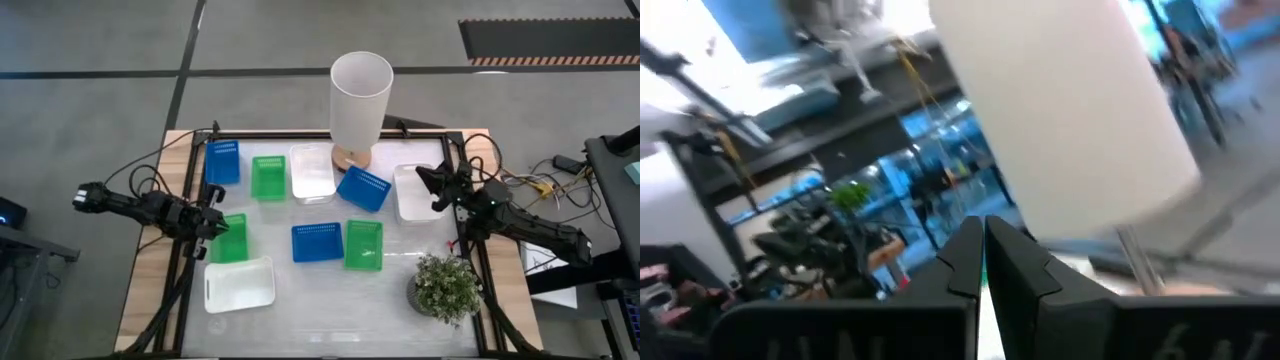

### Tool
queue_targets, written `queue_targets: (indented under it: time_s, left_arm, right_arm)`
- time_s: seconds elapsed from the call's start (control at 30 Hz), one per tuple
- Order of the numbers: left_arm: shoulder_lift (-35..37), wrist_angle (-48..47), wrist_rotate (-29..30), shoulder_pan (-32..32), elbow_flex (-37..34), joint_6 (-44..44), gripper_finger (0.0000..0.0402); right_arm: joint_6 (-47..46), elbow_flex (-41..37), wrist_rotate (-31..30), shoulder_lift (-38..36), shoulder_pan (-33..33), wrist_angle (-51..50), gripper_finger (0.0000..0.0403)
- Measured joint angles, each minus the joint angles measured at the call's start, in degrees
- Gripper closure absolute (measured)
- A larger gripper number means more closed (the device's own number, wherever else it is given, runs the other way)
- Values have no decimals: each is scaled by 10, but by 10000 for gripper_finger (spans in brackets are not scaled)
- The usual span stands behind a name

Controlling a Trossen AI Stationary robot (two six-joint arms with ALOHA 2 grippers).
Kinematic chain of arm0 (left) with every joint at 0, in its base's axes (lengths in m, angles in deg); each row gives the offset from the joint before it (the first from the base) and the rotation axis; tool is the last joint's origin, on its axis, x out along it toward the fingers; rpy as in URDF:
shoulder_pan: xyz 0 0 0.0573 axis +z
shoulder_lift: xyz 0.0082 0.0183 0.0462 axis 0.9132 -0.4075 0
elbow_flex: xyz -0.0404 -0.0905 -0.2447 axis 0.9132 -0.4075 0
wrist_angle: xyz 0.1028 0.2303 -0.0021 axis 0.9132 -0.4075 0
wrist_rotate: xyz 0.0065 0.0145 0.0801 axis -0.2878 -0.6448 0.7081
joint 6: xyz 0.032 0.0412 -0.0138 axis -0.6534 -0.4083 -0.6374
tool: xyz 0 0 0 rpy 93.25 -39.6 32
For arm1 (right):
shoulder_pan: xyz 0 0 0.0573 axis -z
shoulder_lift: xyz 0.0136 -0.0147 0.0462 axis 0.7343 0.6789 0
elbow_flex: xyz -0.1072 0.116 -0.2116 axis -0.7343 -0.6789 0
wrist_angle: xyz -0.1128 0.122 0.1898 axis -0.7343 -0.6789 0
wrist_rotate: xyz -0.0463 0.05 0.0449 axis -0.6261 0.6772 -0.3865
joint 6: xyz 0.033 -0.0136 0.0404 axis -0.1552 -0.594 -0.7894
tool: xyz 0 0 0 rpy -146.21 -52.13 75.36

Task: Stack baskets by color
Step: Stack the bottom blue bin on top of the right blue bin on the table

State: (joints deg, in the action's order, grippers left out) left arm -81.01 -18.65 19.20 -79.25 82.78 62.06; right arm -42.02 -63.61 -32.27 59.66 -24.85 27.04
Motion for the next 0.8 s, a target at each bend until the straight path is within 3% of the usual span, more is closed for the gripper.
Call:
queue_targets:
  time_s: [0.2, 0.5, 0.8]
  left_arm:
    - [1, 9, 2, 0, 0, 0, 395]
    - [-19, 5, 2, 0, 0, 0, 395]
    - [-47, 6, 2, 0, 0, 1, 395]
  right_arm:
    - [32, 0, 101, 7, -3, 126, 394]
    - [68, 2, 95, 96, -36, 251, 394]
    - [121, 92, 87, 234, -53, 245, 394]
